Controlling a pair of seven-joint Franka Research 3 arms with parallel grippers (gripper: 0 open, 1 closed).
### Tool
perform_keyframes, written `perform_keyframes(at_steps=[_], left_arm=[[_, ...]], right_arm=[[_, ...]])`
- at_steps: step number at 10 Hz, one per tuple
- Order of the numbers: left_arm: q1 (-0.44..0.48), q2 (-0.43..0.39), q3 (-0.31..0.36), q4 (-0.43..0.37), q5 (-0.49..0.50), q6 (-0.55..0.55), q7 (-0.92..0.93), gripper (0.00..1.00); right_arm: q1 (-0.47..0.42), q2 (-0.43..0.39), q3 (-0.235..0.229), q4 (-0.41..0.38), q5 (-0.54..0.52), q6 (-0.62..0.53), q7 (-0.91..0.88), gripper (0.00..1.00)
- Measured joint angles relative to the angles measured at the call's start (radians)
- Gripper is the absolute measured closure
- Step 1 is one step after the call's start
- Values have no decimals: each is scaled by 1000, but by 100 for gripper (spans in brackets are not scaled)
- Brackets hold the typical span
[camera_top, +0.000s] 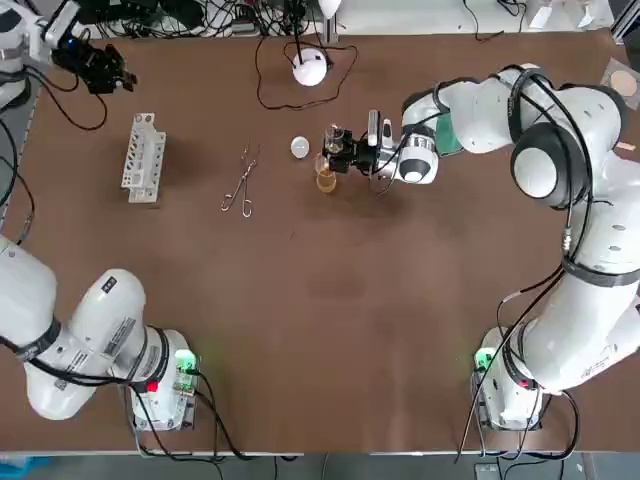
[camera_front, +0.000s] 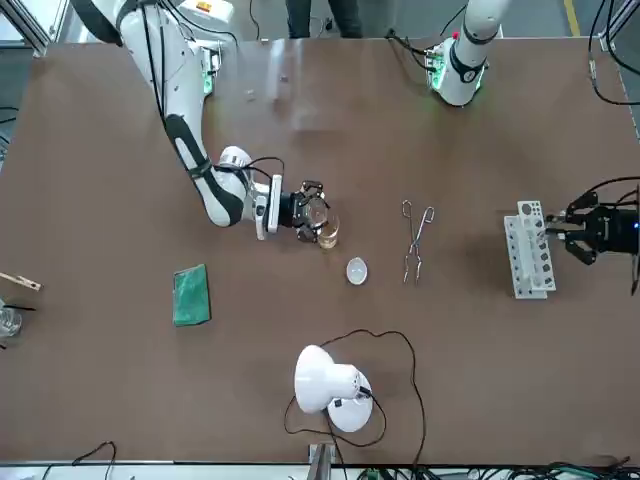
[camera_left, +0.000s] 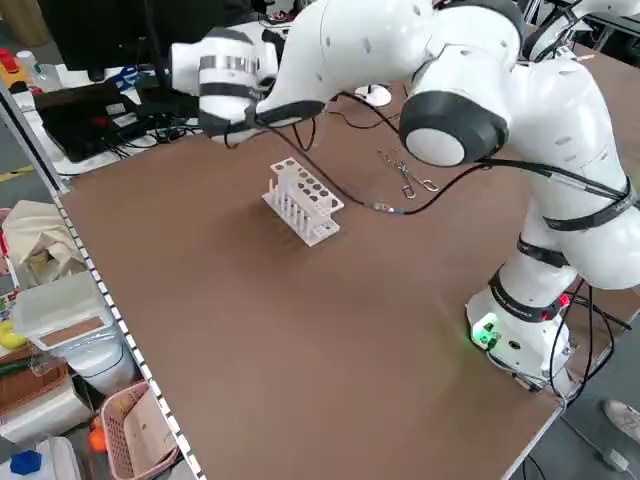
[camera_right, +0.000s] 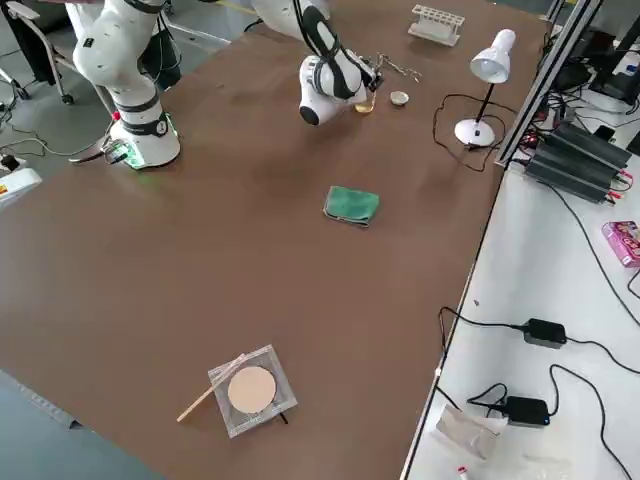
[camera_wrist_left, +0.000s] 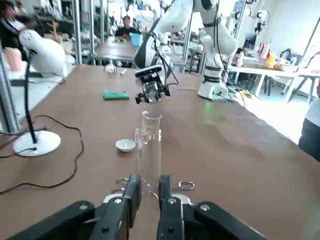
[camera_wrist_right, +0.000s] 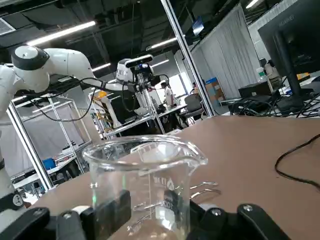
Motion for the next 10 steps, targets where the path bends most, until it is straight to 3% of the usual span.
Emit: perform_keyframes(at_steps=[3, 7, 10], left_arm=[[93, 91, 8, 0, -139, 8, 41, 79], [95, 193, 12, 0, -149, 57, 113, 79], [140, 207, 18, -42, -147, 69, 158, 79]], right_arm=[[0, -1, 53, -19, 71, 29, 8, 61], [0, -1, 96, -49, 118, 35, 38, 61], [-5, -1, 136, -51, 164, 59, 72, 61]])
